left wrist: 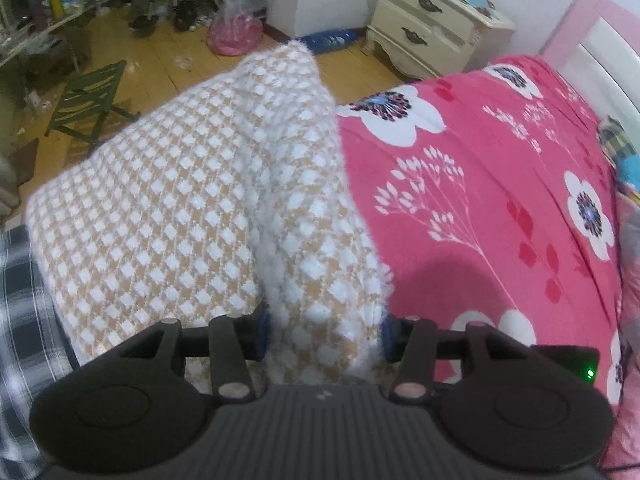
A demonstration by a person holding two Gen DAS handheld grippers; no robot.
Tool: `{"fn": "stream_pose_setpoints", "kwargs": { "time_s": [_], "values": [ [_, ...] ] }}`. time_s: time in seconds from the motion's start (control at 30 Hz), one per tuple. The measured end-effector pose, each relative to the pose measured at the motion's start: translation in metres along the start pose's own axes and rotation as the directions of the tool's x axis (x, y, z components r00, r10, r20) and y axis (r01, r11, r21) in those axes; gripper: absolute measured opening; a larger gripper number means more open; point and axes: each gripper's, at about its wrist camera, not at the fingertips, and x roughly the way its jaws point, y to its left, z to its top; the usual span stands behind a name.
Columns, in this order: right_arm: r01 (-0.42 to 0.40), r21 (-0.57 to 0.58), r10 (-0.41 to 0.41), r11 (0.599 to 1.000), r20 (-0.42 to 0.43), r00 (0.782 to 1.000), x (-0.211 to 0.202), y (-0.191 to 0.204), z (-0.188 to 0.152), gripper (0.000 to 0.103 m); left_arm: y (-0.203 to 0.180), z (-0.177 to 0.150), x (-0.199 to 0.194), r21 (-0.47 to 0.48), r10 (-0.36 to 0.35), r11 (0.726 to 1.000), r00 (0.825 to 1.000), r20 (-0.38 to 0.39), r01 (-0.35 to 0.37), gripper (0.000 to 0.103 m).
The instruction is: Fold clothes
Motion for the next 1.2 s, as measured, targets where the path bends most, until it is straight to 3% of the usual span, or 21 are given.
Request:
{"fn": "stream_pose_setpoints", "kwargs": {
  "time_s": [0.2, 0.33, 0.4, 0.53, 0.67, 0.73, 0.8, 0.9, 0.97, 1.07, 1.13, 1.17, 1.2],
  "values": [
    [0.060, -0.100, -0.060, 0.993, 0.003, 0.998, -0.001, 0.010, -0.003, 0.006, -0.013, -0.019, 0.004, -0.073, 0.050, 0.996, 0.991, 0.121, -0.041, 0.060],
    [0.085, -0.163, -0.084, 0.983, 0.015, 0.996, -0.006, 0.019, -0.009, 0.008, -0.017, -0.029, 0.005, -0.126, 0.040, 0.992, 0.978, 0.204, -0.015, 0.085],
    [0.089, -0.175, -0.086, 0.981, 0.026, 0.996, -0.017, 0.024, -0.013, 0.010, -0.019, -0.031, 0.002, -0.126, 0.038, 0.992, 0.972, 0.230, -0.009, 0.088],
    [0.147, -0.254, -0.136, 0.956, 0.062, 0.989, -0.056, 0.034, -0.025, 0.015, 0.000, -0.032, -0.020, -0.214, -0.037, 0.972, 0.959, 0.281, 0.100, 0.088],
    [0.294, -0.301, -0.257, 0.907, 0.159, 0.953, -0.105, 0.049, -0.027, 0.017, 0.026, -0.042, -0.065, -0.263, -0.123, 0.936, 0.917, 0.380, 0.235, 0.088],
    [0.335, -0.371, -0.274, 0.866, 0.208, 0.939, -0.114, 0.072, -0.024, 0.017, 0.040, -0.057, -0.092, -0.266, -0.107, 0.932, 0.890, 0.443, 0.244, 0.088],
    [0.318, -0.453, -0.230, 0.833, 0.240, 0.943, -0.107, 0.109, -0.020, 0.017, 0.053, -0.077, -0.116, -0.280, -0.044, 0.938, 0.871, 0.489, 0.205, 0.088],
    [0.263, -0.610, -0.134, 0.747, 0.250, 0.959, -0.075, 0.169, -0.024, 0.017, 0.070, -0.110, -0.123, -0.289, 0.085, 0.955, 0.876, 0.475, 0.064, 0.081],
    [0.227, -0.739, -0.084, 0.635, 0.227, 0.970, -0.046, 0.209, -0.037, 0.017, 0.080, -0.130, -0.112, -0.290, 0.137, 0.957, 0.886, 0.443, -0.003, 0.071],
    [0.179, -0.882, -0.101, 0.436, 0.149, 0.984, -0.010, 0.233, -0.061, 0.016, 0.088, -0.149, -0.082, -0.277, 0.139, 0.961, 0.907, 0.397, -0.026, 0.067],
    [0.248, -0.911, -0.279, 0.329, 0.157, 0.947, 0.014, 0.208, -0.066, 0.013, 0.088, -0.155, -0.060, -0.274, 0.076, 0.961, 0.916, 0.394, 0.039, 0.071],
    [0.286, -0.906, -0.358, 0.312, 0.166, 0.919, 0.024, 0.183, -0.063, 0.013, 0.088, -0.157, -0.049, -0.275, 0.030, 0.958, 0.925, 0.380, 0.082, 0.071],
    [0.301, -0.889, -0.404, 0.345, 0.149, 0.903, 0.028, 0.160, -0.058, 0.013, 0.087, -0.160, -0.041, -0.282, 0.008, 0.954, 0.928, 0.372, 0.105, 0.073]
  ]
}}
